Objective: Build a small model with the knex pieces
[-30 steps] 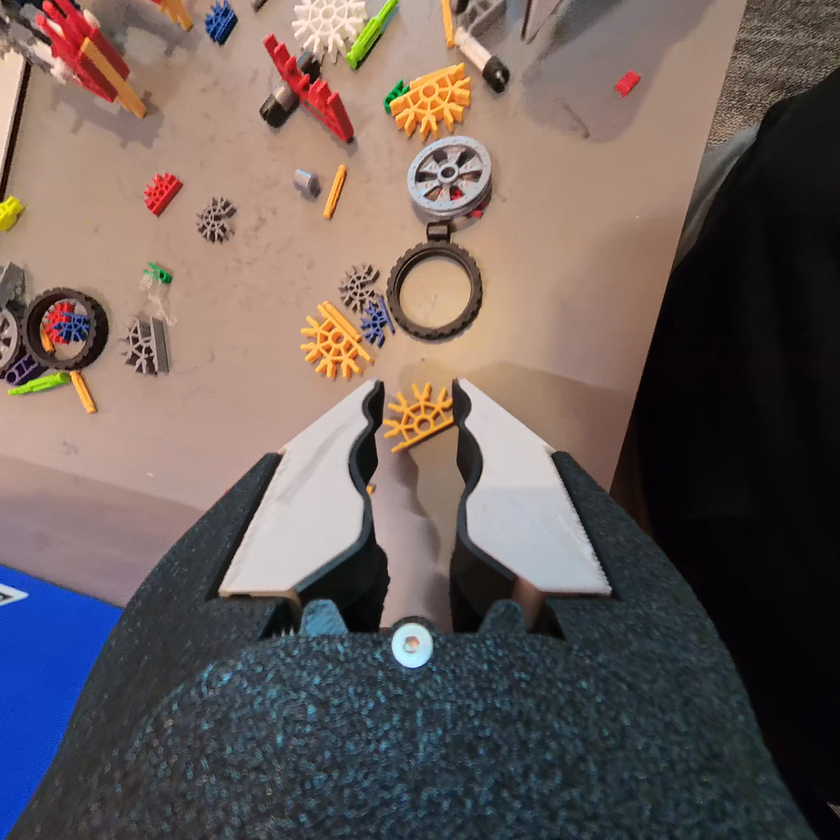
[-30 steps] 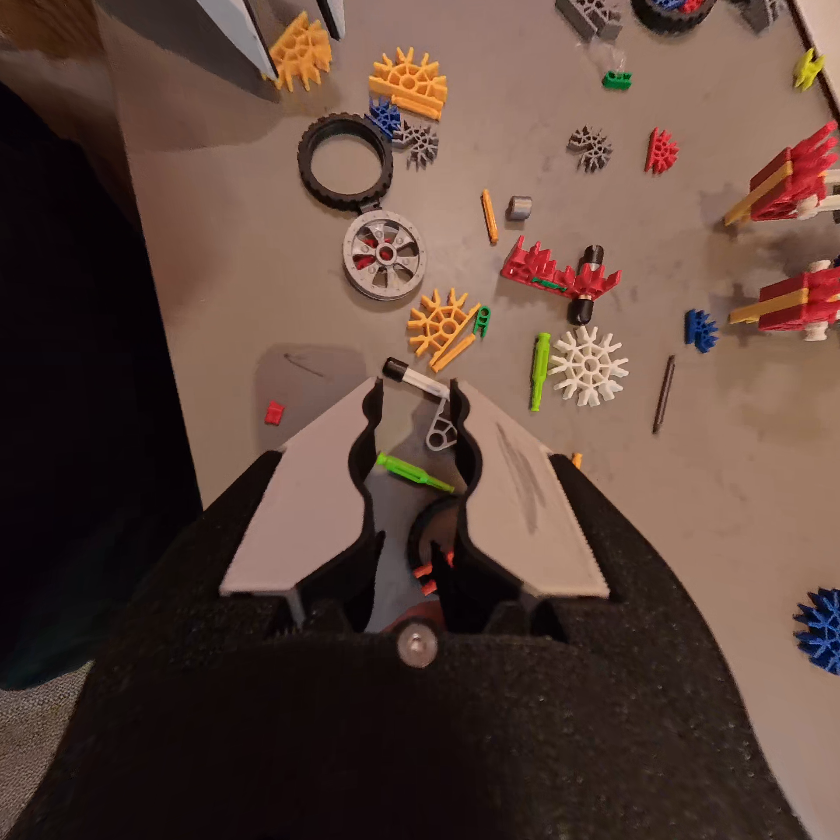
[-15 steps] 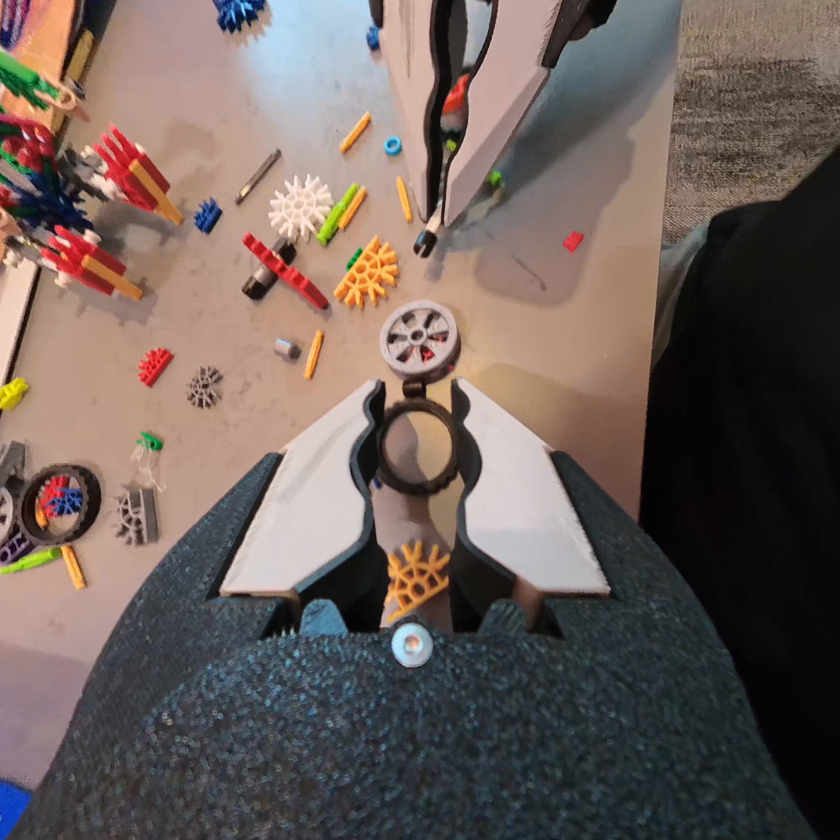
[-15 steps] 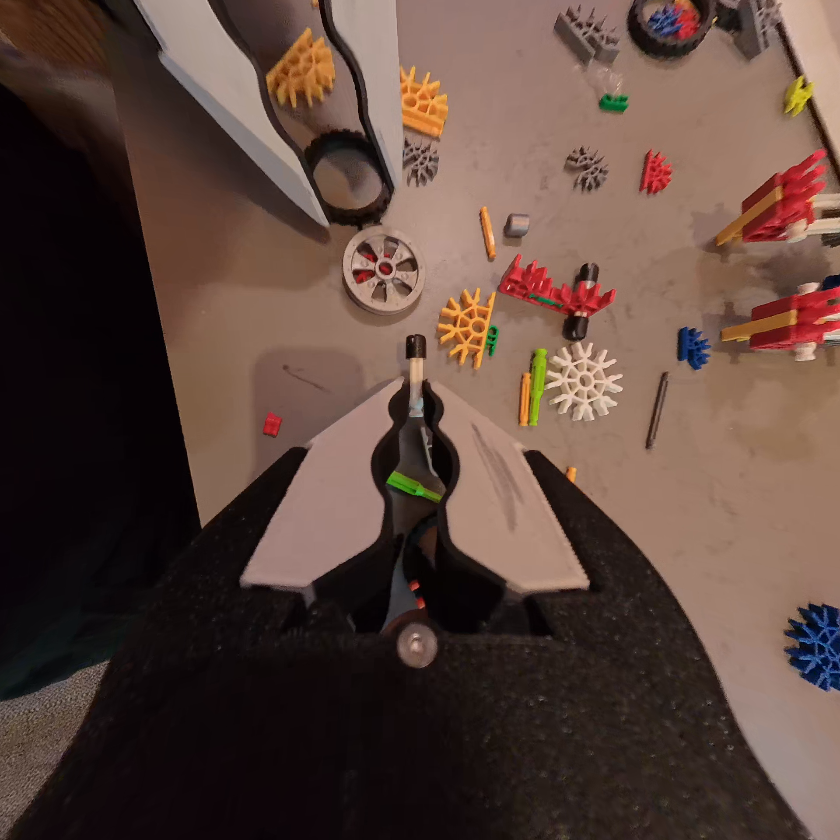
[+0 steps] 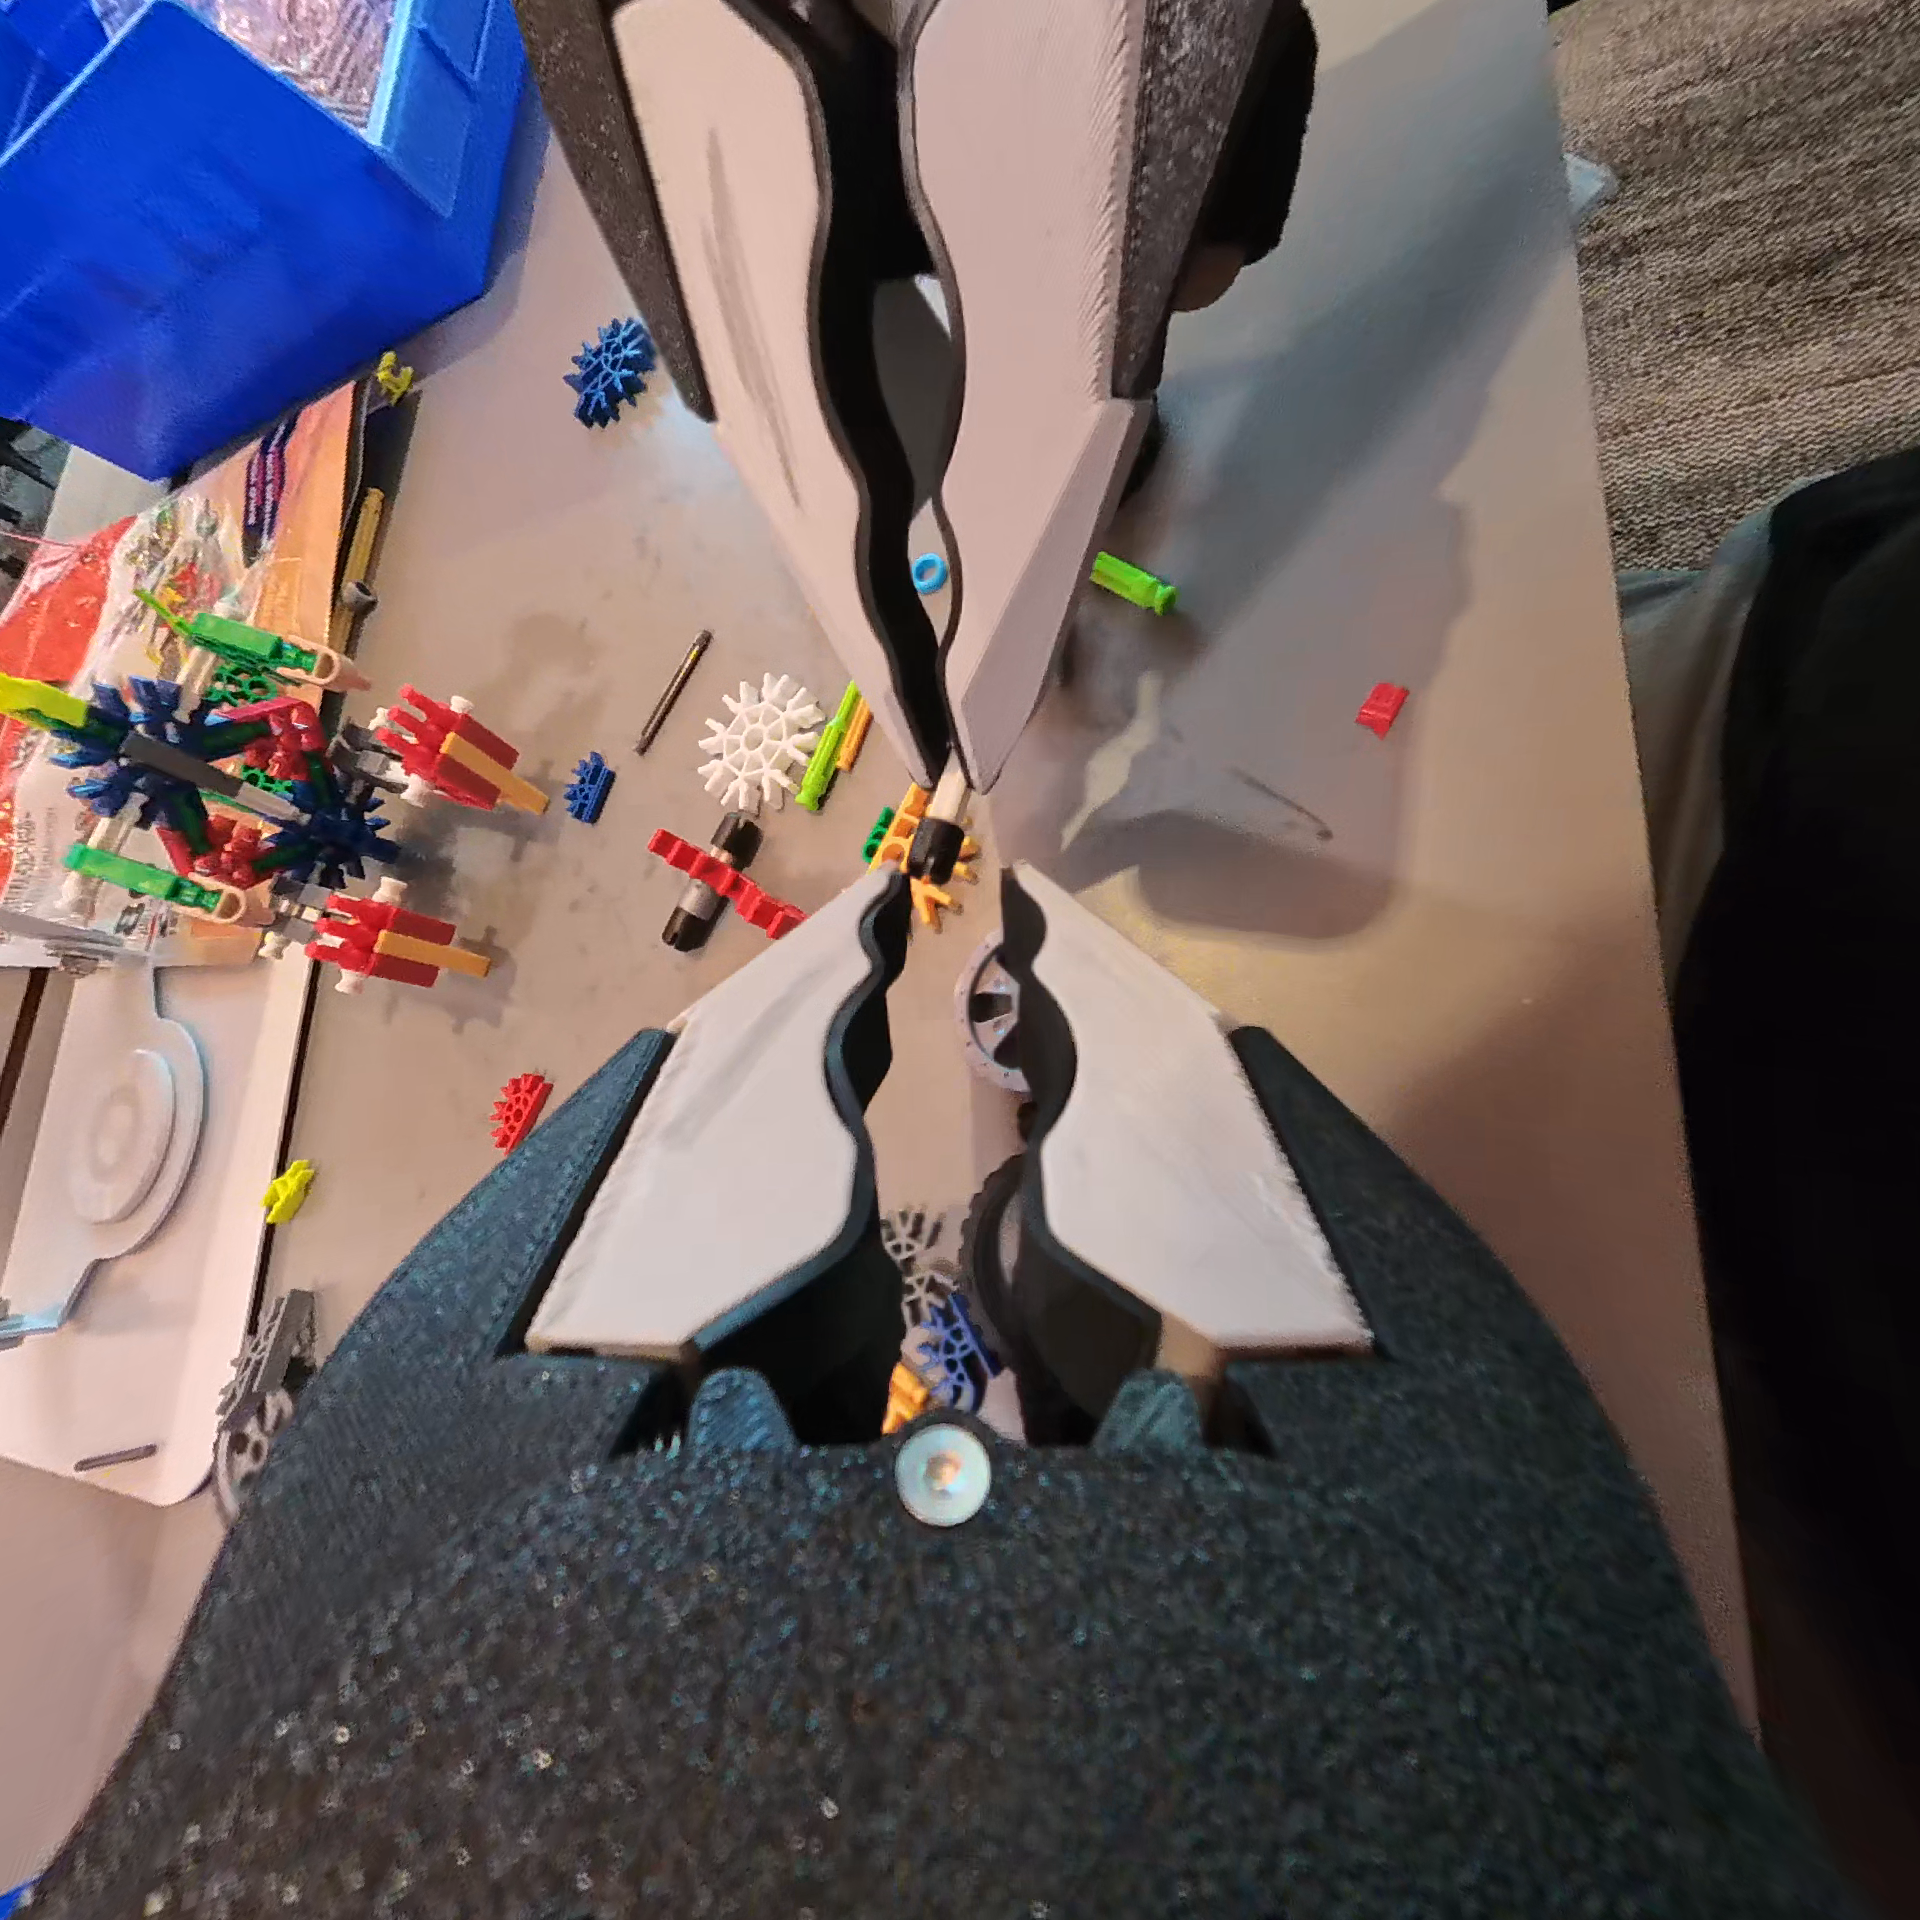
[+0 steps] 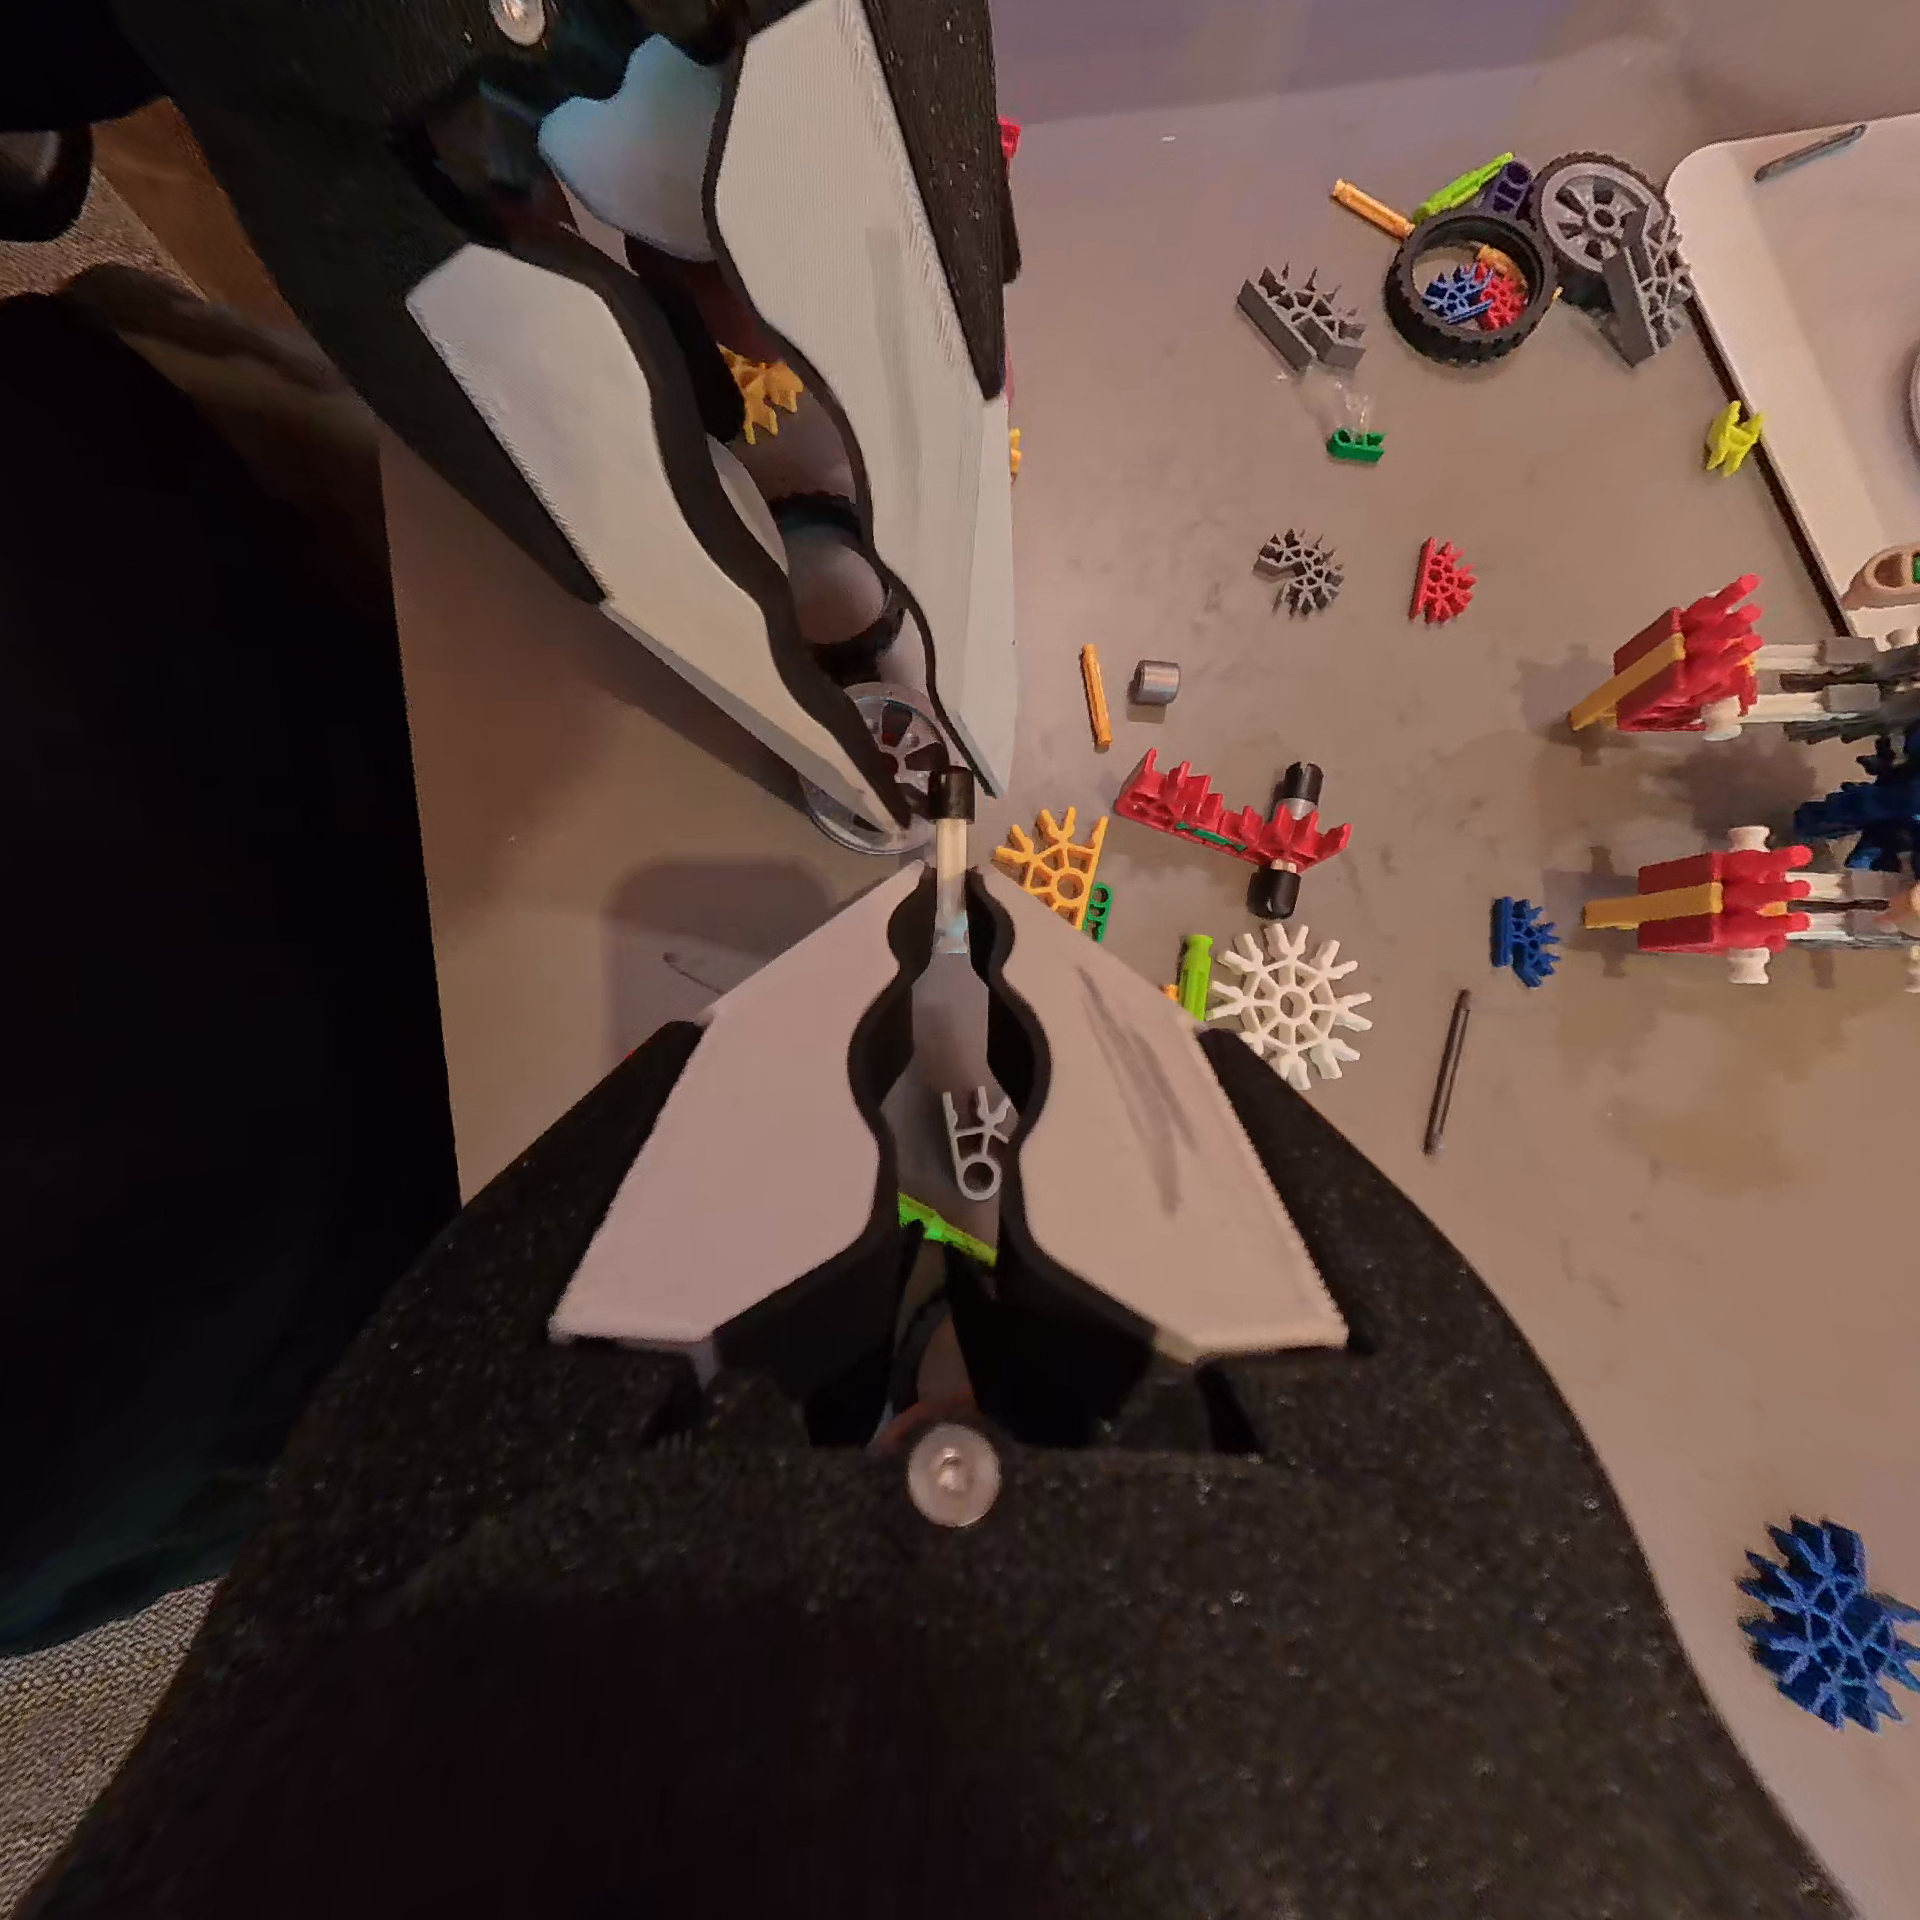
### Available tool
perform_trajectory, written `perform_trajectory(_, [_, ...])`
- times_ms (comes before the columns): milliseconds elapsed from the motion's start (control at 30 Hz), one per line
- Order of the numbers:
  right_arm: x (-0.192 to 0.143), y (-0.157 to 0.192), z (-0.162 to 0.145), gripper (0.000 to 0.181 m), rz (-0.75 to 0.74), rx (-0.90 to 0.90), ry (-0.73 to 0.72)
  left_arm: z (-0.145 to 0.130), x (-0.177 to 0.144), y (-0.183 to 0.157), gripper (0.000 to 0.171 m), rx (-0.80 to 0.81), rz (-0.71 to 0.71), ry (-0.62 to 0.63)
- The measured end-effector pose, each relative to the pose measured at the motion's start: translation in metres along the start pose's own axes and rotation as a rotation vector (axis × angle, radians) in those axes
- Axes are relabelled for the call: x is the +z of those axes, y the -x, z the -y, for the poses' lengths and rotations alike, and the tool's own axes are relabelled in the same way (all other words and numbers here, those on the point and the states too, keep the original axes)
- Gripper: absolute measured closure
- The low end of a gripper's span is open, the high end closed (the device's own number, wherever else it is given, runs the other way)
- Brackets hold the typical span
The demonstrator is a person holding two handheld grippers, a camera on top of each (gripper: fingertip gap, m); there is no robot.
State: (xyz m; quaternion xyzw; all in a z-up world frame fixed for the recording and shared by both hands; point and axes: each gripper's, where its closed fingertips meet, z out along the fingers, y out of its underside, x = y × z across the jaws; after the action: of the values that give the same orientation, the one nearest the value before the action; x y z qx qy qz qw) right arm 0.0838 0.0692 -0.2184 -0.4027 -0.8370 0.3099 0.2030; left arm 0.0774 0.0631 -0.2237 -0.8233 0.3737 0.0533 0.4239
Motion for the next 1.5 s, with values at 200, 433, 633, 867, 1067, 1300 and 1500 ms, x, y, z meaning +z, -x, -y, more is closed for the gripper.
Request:
perform_trajectory(200, [0.005, 0.005, 0.004, 0.176, 0.034, -0.01, 0.007, 0.005, -0.002, 0.0, 0.162, 0.003, 0.021, -0.039])
perform_trajectory(433, [0.012, -0.006, 0.016, 0.161, 0.035, 0.024, 0.0, -0.016, -0.016, 0.009, 0.165, -0.035, 0.064, -0.001])
perform_trajectory(633, [0.023, -0.032, 0.015, 0.16, -0.029, 0.065, 0.019, -0.049, -0.026, 0.035, 0.165, -0.096, 0.15, 0.1])
perform_trajectory(867, [0.047, -0.048, 0.025, 0.16, -0.074, 0.054, 0.066, -0.059, -0.029, 0.044, 0.165, -0.134, 0.175, 0.115])
perform_trajectory(1067, [0.067, -0.046, 0.017, 0.161, -0.032, 0.052, 0.142, -0.067, -0.025, 0.043, 0.165, -0.163, 0.155, 0.133])
perform_trajectory(1300, [0.066, -0.044, 0.017, 0.16, -0.017, 0.086, 0.137, -0.07, -0.017, 0.042, 0.165, -0.188, 0.11, 0.152])
perform_trajectory(1500, [0.062, -0.036, 0.017, 0.152, 0.002, 0.088, 0.127, -0.064, -0.014, 0.043, 0.165, -0.187, 0.107, 0.152])
